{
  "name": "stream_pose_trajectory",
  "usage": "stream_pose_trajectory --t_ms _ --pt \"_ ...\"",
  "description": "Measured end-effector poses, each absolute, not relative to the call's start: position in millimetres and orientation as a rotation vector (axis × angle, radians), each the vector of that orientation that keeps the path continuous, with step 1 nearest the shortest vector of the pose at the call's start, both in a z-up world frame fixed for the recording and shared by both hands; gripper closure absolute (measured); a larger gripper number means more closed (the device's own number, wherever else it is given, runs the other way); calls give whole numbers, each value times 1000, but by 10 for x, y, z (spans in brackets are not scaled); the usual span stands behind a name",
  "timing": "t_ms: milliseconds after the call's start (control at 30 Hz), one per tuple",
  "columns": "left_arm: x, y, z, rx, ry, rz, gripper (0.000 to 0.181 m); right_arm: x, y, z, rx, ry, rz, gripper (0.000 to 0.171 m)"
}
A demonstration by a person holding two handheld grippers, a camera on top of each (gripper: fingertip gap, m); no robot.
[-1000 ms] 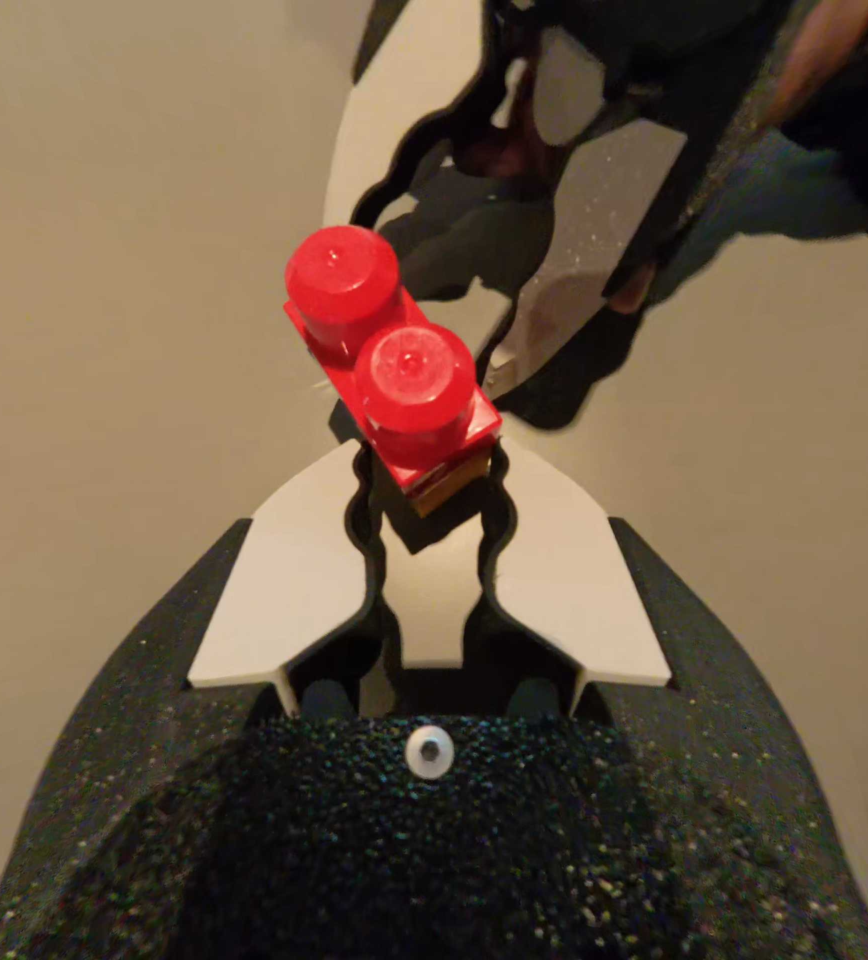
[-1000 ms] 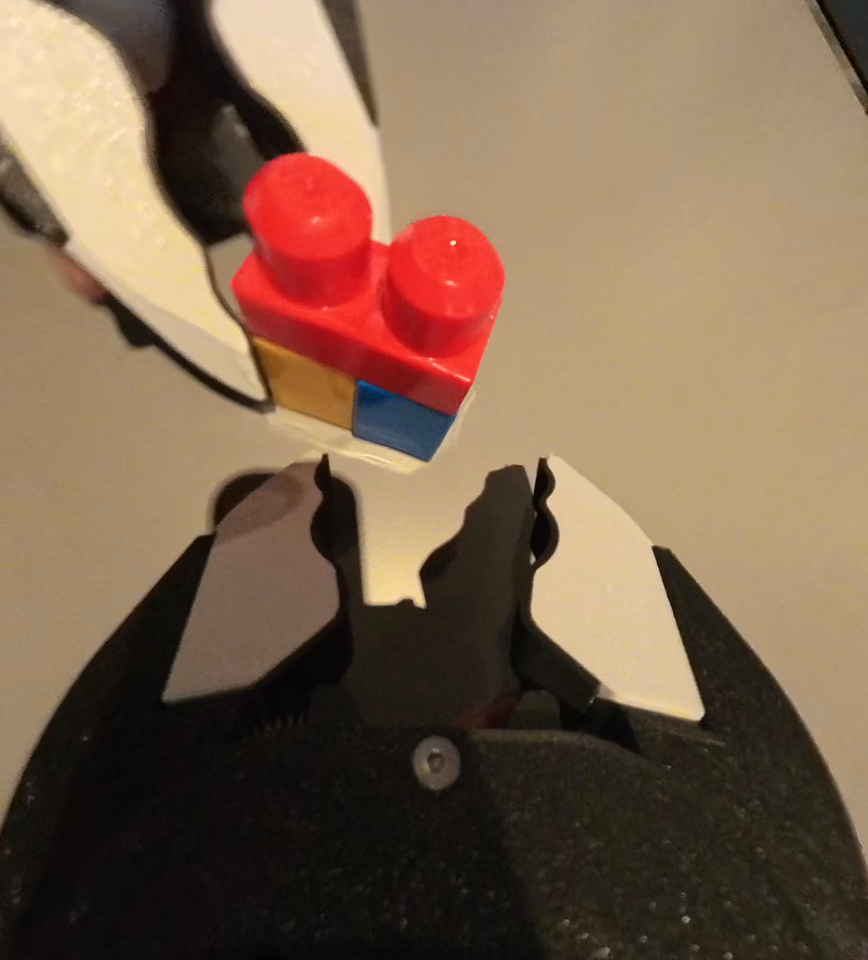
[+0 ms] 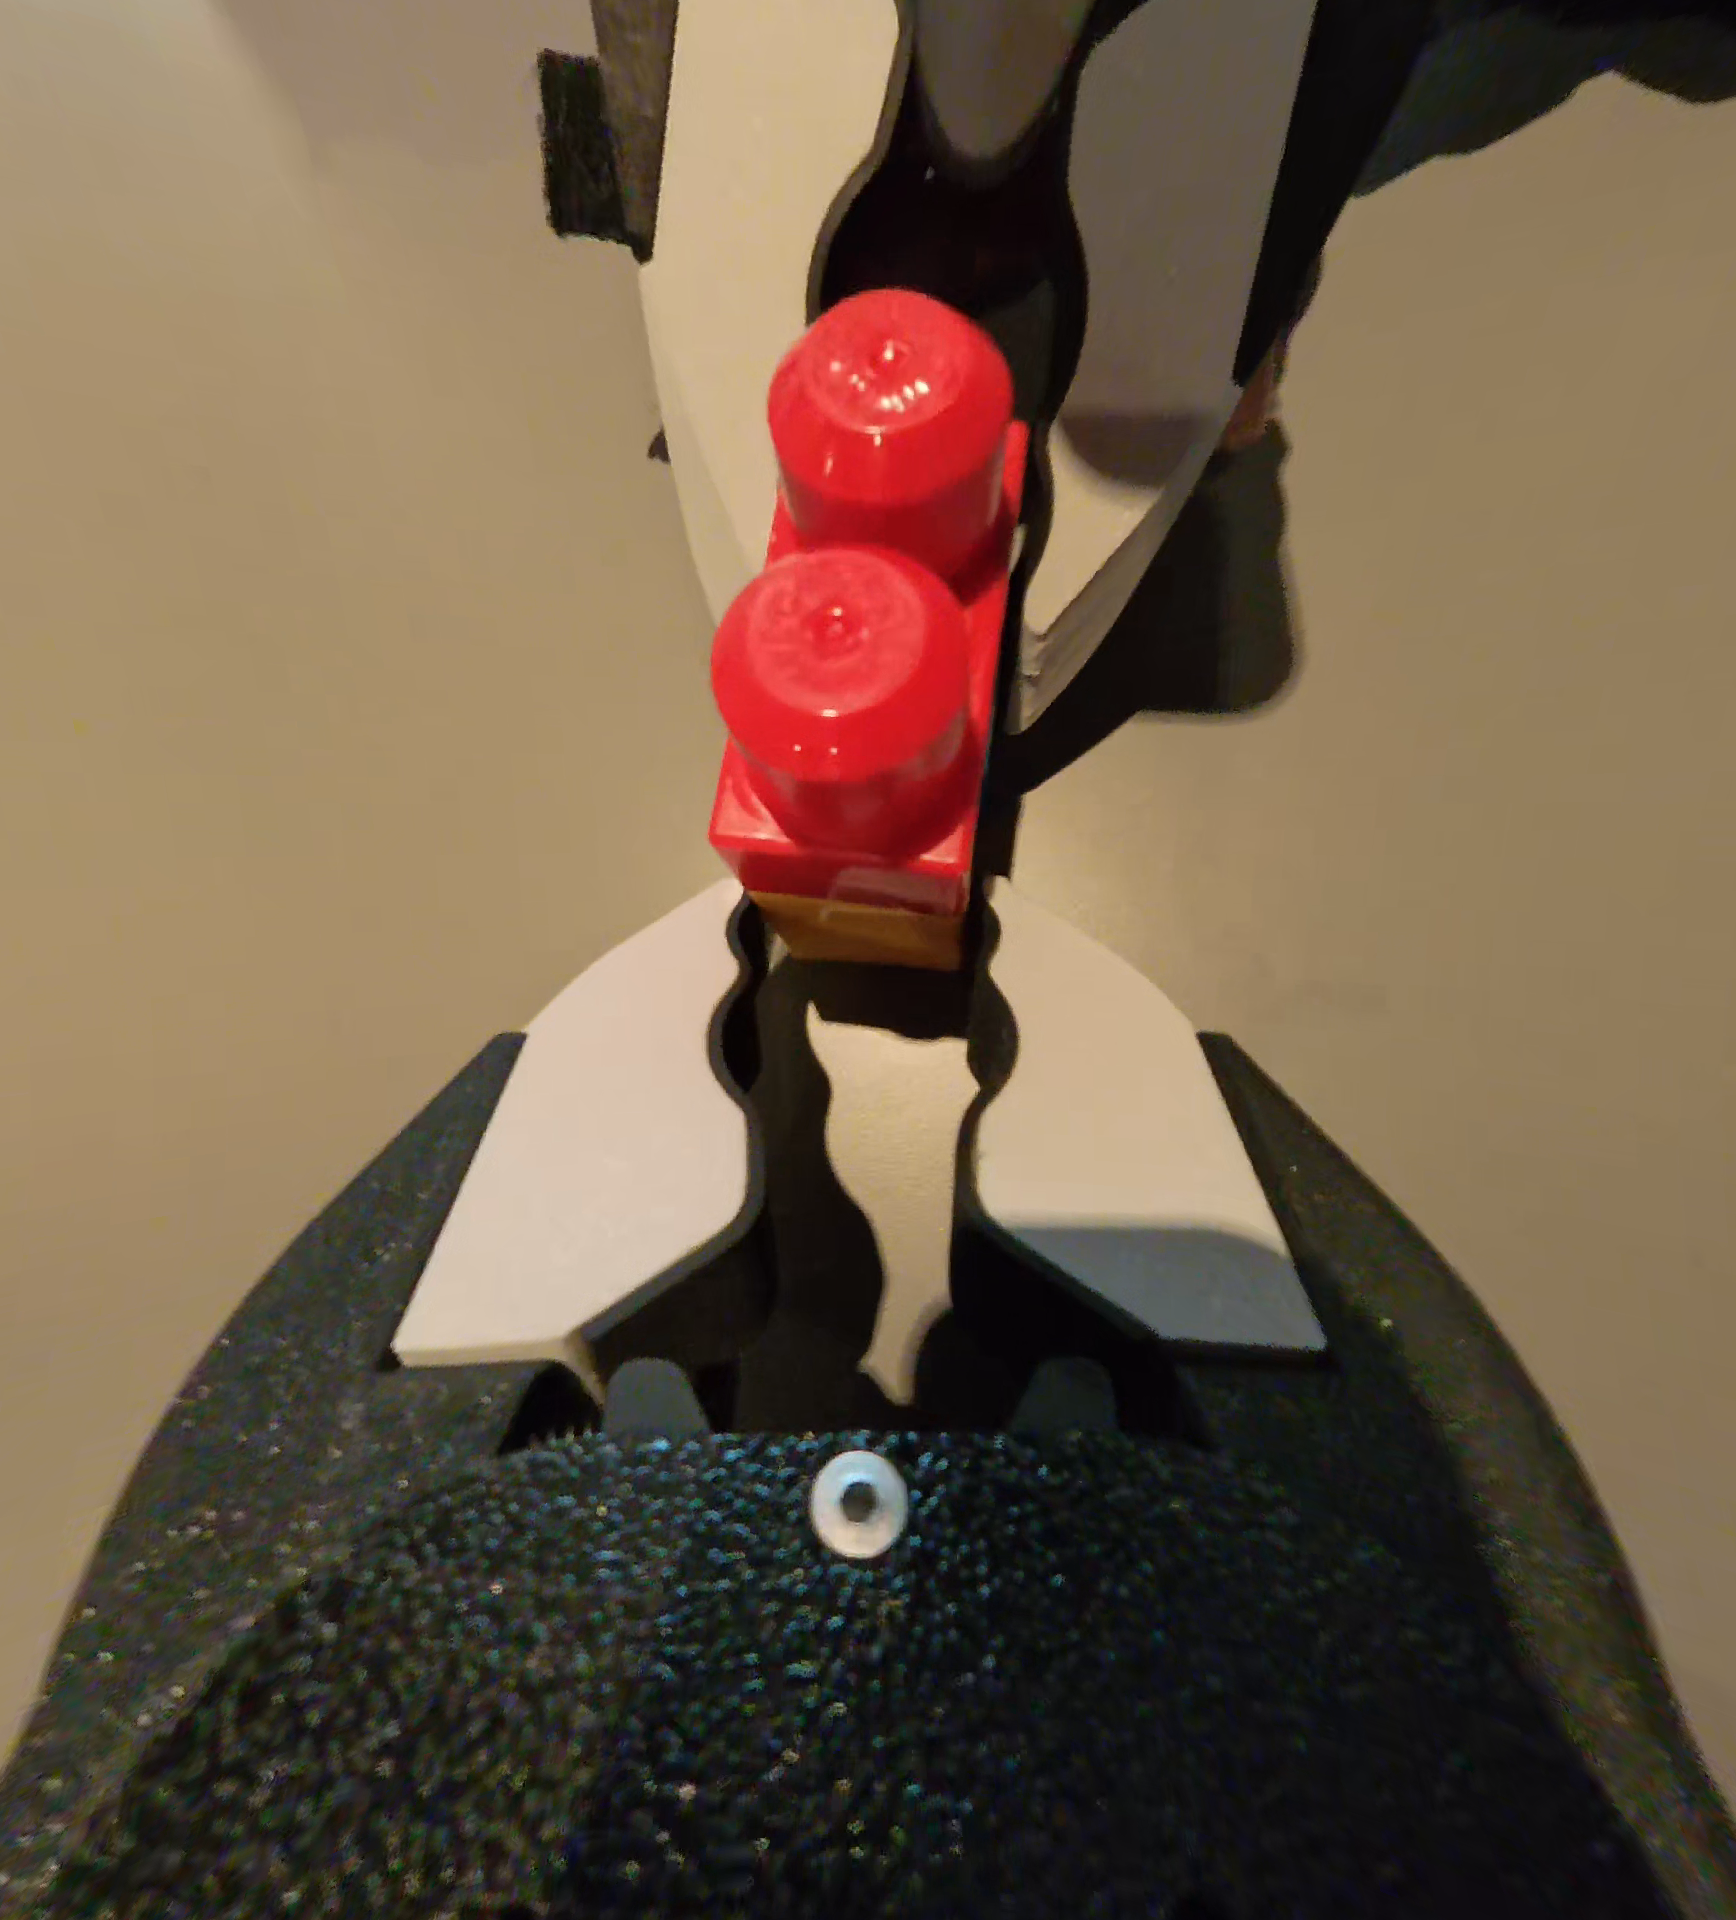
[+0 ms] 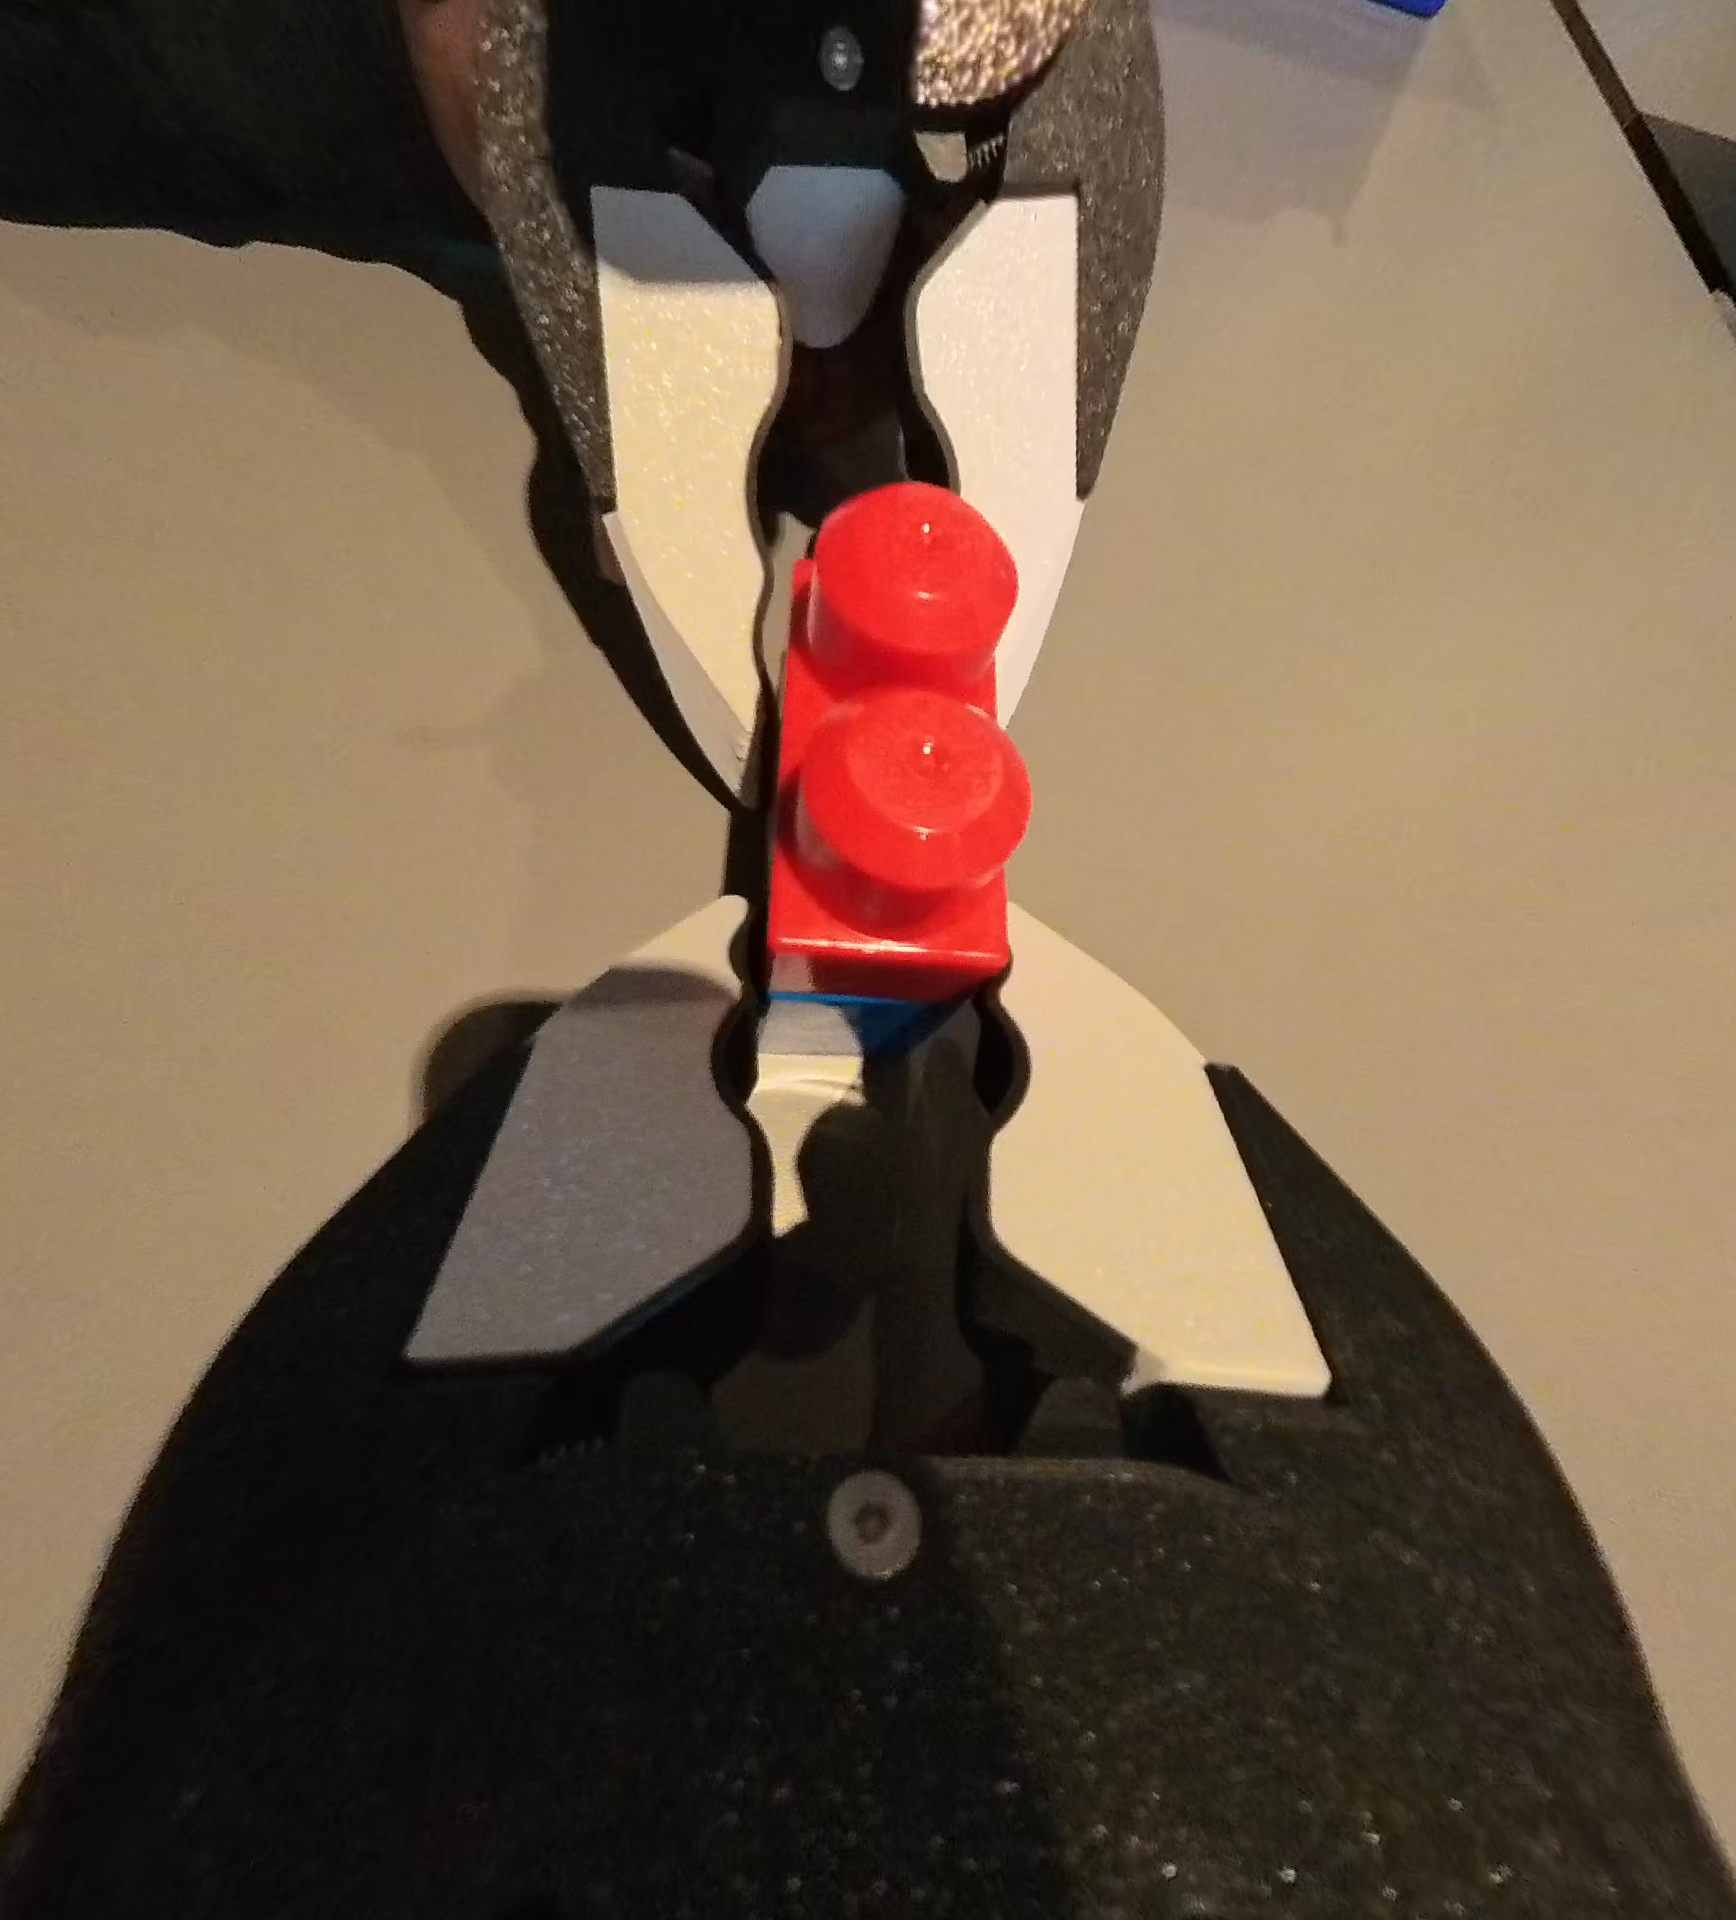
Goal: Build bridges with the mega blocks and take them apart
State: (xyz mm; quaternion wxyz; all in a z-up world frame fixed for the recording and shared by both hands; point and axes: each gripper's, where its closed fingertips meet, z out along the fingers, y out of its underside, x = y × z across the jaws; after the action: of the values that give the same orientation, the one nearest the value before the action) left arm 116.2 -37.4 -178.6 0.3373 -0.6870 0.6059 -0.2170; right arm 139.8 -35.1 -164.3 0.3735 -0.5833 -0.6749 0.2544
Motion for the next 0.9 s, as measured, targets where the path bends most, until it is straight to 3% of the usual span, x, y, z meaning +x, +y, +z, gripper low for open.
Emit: stream_pose_trajectory --t_ms 33,900 --pt "1160 -374 -1788 -1799 1576 -573 146 1398 -347 -1644 -1498 -1725 647 133" --pt "1140 -343 -1794 -1888 1468 -541 146 1386 -300 -1657 -1690 -1598 690 134"
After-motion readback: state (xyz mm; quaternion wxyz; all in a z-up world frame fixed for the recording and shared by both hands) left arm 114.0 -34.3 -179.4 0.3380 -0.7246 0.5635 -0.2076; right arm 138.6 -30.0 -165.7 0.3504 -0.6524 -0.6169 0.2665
